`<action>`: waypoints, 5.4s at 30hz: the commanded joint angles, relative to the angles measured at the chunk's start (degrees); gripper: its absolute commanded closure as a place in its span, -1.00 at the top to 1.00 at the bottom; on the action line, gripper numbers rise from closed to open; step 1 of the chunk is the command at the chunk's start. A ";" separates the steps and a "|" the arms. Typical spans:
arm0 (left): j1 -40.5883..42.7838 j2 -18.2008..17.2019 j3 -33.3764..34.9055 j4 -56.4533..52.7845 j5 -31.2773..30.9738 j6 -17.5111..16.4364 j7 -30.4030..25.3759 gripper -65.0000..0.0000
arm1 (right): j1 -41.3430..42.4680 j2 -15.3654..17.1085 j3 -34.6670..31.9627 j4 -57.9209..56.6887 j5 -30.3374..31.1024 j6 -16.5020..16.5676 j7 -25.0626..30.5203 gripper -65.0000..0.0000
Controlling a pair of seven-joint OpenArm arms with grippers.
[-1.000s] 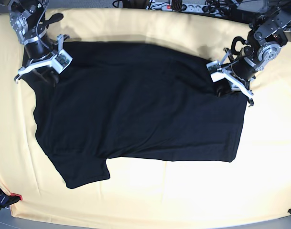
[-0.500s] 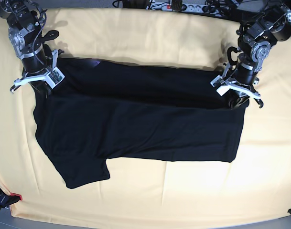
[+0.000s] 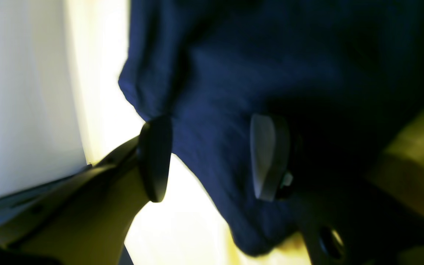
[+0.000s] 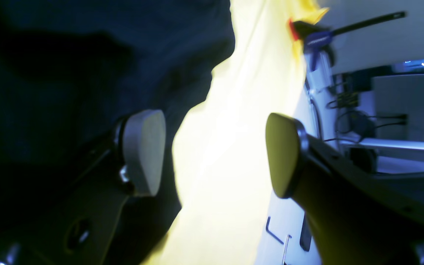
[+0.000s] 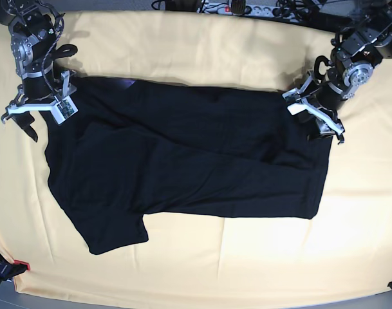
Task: Fold the T-shirt properly
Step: 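Lift the grasped edge and pull it taut between both grippers, then drag the shirt edge with both grippers to straighten it flat, then move both grippers to the shirt's side edge and grasp it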
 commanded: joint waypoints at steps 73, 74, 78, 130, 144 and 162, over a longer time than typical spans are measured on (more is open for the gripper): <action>1.49 -10.32 -0.52 1.49 -2.86 -5.90 -4.50 -0.87 | -3.52 0.83 0.42 -10.25 5.70 6.60 2.01 0.06; 1.49 -10.32 -0.52 2.12 -2.86 -5.90 -4.50 -0.98 | -3.52 0.83 0.42 -10.25 5.70 6.60 2.01 0.04; 1.49 -10.29 -0.52 3.13 -2.89 -5.42 -4.50 -1.00 | -3.50 0.83 0.42 -10.25 5.70 6.60 2.01 -0.24; 1.49 -26.99 -0.52 14.32 -26.10 -40.64 -4.11 -0.88 | -26.51 5.95 0.44 3.67 -3.96 0.57 -18.16 -0.72; 1.49 -27.02 -0.52 22.95 -39.12 -40.64 13.90 -0.01 | -26.73 5.95 0.44 11.43 -7.63 -2.01 -23.67 0.33; 1.46 -25.64 -0.52 23.85 -29.31 -21.03 17.05 -0.01 | -36.30 6.88 2.64 13.11 -23.06 -12.57 -18.01 0.33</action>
